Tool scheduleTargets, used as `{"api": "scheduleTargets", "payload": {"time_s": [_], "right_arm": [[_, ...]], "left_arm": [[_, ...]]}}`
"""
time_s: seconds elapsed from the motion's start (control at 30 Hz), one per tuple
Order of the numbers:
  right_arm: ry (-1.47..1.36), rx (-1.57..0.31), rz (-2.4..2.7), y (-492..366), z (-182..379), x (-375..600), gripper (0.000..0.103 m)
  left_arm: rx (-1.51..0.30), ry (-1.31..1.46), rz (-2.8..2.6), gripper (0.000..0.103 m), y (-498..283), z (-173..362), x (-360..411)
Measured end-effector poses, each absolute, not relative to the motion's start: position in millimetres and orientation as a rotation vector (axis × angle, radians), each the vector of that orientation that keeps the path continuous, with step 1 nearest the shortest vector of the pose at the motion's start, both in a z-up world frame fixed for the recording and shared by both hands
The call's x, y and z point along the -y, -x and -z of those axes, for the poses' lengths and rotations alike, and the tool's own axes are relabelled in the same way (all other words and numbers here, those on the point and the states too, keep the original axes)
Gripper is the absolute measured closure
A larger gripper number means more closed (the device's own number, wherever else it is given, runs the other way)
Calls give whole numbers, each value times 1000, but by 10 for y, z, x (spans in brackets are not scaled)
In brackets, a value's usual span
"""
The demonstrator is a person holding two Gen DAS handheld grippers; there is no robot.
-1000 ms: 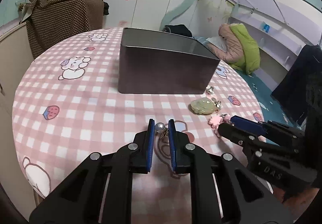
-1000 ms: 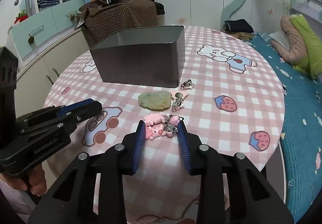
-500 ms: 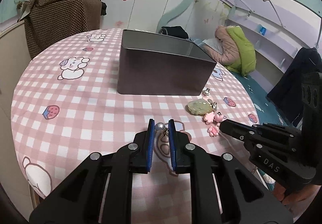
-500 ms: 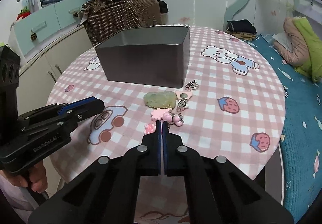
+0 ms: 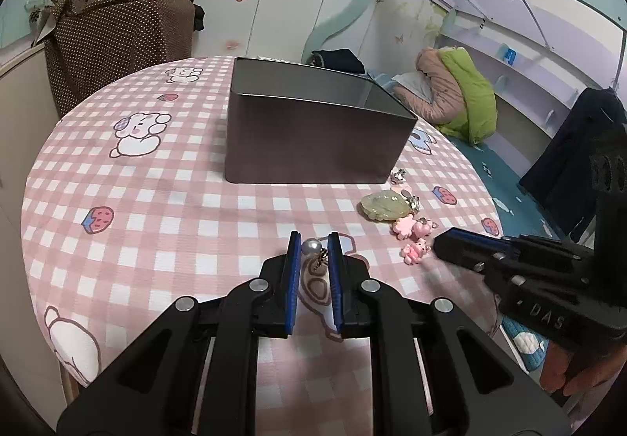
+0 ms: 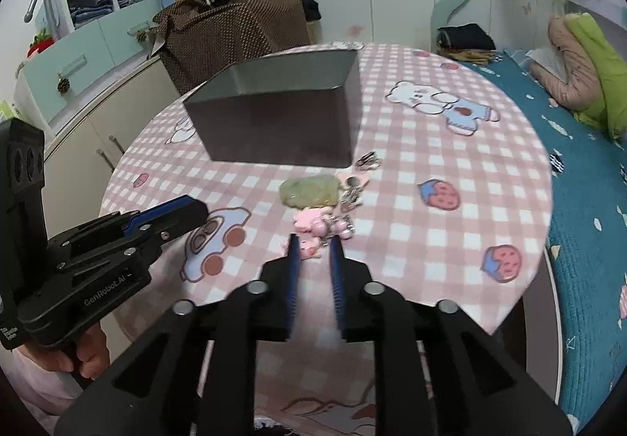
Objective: Organize jewelry
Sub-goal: 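Grasp the pink bear charm with the right gripper while the left holds the pearl earring, then carry both items over the grey box, lower them in and open both grippers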
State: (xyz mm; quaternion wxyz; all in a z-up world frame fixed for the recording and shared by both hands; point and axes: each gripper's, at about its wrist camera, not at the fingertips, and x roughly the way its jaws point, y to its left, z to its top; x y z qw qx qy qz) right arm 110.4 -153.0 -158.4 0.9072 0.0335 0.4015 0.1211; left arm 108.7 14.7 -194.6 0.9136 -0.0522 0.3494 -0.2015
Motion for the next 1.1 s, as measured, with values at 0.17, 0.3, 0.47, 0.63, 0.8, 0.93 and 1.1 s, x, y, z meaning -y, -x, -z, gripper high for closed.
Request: {"api": "scheduleTargets", "payload": {"time_s": [0.17, 0.3, 0.47, 0.63, 0.8, 0.93, 1.1], "right_arm": [[1, -838, -252, -1134, 1658, 1349, 63], [99, -799, -247, -1150, 1717, 1249, 67], [111, -815, -244, -1164, 1707, 1285, 78], [72, -826, -240, -1173, 1687, 1338, 78], [45, -802, -233, -1157, 1589, 1421, 78], [38, -761, -218, -1156, 1465, 1465, 78], [28, -719, -199, -1214, 1322, 1544, 78]], "left_arm": [[-715, 101, 413, 89, -1078, 1934, -126], [-711, 101, 414, 89, -1076, 1924, -129], [-699, 111, 416, 89, -1066, 1899, -145], [-687, 120, 420, 89, -1058, 1841, -175], [-671, 122, 406, 89, -1077, 1761, -206], [-654, 136, 404, 89, -1118, 1664, -261], [-619, 126, 400, 89, -1158, 1536, -271]]}}
